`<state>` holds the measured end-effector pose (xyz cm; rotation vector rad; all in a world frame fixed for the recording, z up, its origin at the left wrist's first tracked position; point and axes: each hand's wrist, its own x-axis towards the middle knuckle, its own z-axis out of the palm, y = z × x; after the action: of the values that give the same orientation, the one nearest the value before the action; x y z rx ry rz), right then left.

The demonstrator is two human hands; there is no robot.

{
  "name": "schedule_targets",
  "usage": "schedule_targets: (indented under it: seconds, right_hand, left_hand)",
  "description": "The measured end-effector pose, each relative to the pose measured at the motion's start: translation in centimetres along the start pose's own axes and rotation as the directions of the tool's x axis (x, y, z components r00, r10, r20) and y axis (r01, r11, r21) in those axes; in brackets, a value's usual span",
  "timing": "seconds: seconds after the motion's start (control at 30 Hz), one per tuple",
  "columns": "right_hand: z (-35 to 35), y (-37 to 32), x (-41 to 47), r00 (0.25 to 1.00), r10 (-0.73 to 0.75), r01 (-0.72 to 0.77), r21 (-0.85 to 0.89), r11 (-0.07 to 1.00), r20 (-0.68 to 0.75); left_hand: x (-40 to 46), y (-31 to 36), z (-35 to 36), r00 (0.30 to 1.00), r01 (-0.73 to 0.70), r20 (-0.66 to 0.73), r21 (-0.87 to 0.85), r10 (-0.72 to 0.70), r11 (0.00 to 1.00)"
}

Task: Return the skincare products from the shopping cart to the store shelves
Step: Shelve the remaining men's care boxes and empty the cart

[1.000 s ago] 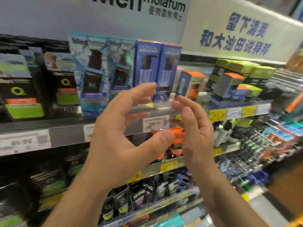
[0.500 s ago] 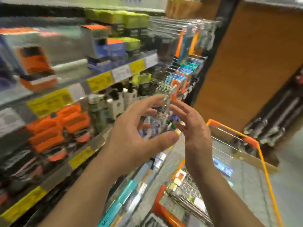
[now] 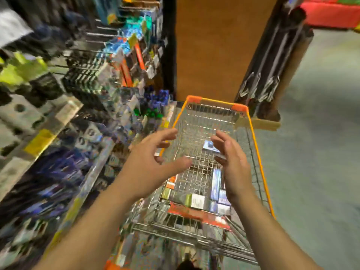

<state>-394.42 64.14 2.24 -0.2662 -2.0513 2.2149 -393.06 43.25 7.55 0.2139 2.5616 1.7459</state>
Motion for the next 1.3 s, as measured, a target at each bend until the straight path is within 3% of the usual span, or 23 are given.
schedule_targets:
  seconds: [0.37,0.57,0.83,1.13,1.3]
  right_hand:
    - [-7.4,12.8,6.7,0.95,0.242,-0.28,-0.196,0.94,-0.196]
    - [-8.2,21.7,8.3,0.824,0.37,-0.484,-0.195,0.853,-0.429]
    - [-9.9,34.0,11.2,0.746,0.39,-0.608,-0.313,0.73,-0.54]
    - [-10.9,42.2,13.2,0.791,0.38,-0.612,-0.609,0.505,-0.48]
    - [-11.8,44.0,14.4,0.711,0.371,-0.701,-0.567,0.432,-0.597]
  left_hand:
    - [5.8,-6.2,9.1,0.934,0.338,0.107,0.048,-0.342,0.94]
    - [8.5,-10.8,11.7,0.835,0.529,0.124,0.088,-0.536,0.844]
    - [11.8,-18.2,17.0,0.743,0.635,0.206,0.086,-0.637,0.768]
    - [13.0,-23.7,21.2,0.658,0.688,0.191,0.24,-0.729,0.684]
    - [13.8,-24.6,21.9,0.634,0.687,0.217,0.281,-0.742,0.67]
